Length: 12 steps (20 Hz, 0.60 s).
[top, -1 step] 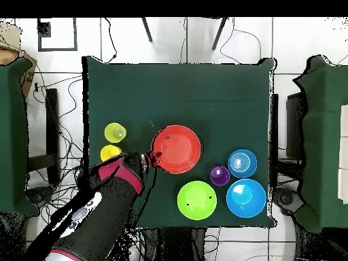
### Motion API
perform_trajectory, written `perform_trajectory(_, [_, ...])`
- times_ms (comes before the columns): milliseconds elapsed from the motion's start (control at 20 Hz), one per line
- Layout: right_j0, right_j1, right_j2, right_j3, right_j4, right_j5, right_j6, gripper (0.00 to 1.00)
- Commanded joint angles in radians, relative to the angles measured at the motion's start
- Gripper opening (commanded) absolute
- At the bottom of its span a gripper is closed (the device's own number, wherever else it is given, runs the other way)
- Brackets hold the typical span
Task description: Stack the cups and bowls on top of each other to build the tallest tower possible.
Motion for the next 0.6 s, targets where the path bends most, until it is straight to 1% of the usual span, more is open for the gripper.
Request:
perform_trajectory(50, [0.023,0.032,0.058,-0.085,0.07,0.021,0.213,0.0])
perform_trajectory(600, [0.031,0.033,0.049,-0.069,0.092,0.005,0.202,0.0])
